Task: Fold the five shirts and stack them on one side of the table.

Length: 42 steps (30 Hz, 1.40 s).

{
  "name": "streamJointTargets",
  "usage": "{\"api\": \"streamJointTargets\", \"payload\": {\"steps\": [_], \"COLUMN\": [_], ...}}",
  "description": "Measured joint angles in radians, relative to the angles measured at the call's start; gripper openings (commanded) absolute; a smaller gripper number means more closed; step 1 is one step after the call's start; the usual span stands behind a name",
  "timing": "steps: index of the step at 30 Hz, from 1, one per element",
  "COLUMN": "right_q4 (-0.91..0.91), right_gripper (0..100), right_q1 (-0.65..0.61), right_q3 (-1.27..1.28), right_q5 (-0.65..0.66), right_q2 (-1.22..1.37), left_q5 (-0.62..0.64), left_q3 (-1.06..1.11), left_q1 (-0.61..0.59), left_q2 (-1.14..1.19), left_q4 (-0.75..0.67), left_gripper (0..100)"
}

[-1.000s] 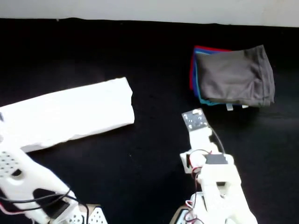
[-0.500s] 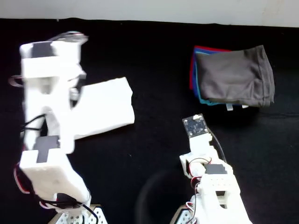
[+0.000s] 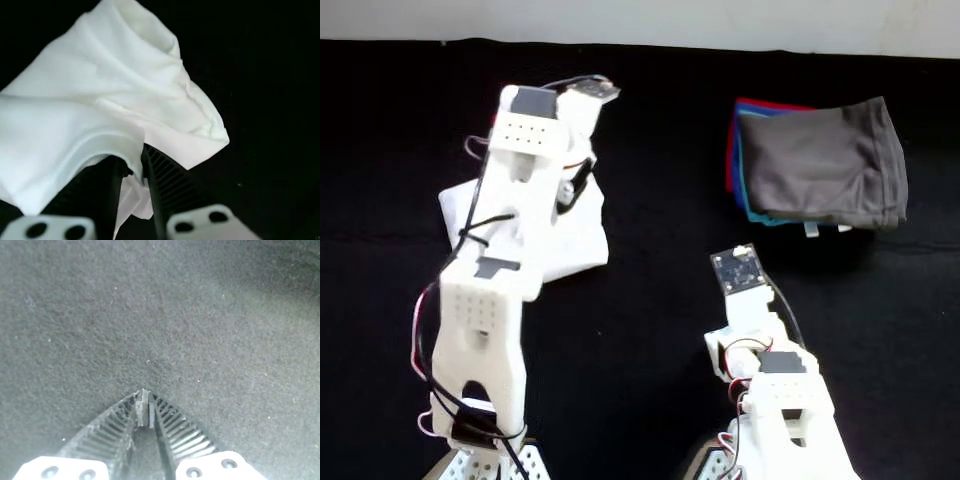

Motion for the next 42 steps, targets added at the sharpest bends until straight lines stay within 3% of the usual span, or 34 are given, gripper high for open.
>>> {"api": "streamJointTargets", "payload": {"steps": [10,17,25,28,32,36,42], "right_q4": [0.000,0.000,0.000,0.000,0.000,0.000,0.000], "right_gripper": [0.6,0.6,0.6,0.6,0.6,0.6,0.6], "right_q1": [0.000,0.000,0.000,0.000,0.000,0.000,0.000], "right_q3": [0.000,0.000,0.000,0.000,0.000,0.000,0.000], "right_q5": [0.000,0.000,0.000,0.000,0.000,0.000,0.000], "right_q2": [0.000,0.000,0.000,0.000,0.000,0.000,0.000], "left_q5": [0.000,0.078,0.086,0.086,0.081,-0.009,-0.074], "left_q3": [-0.170,-0.230,-0.292,-0.287,-0.186,0.015,0.238], "left_q1": [0.003,0.048,0.048,0.023,-0.071,-0.170,-0.198], "left_q2": [0.110,0.110,0.083,0.002,-0.126,-0.189,-0.175], "left_q4": [0.034,0.037,0.057,0.057,0.057,0.057,0.021], "left_gripper": [1,19,15,1,1,1,1]}}
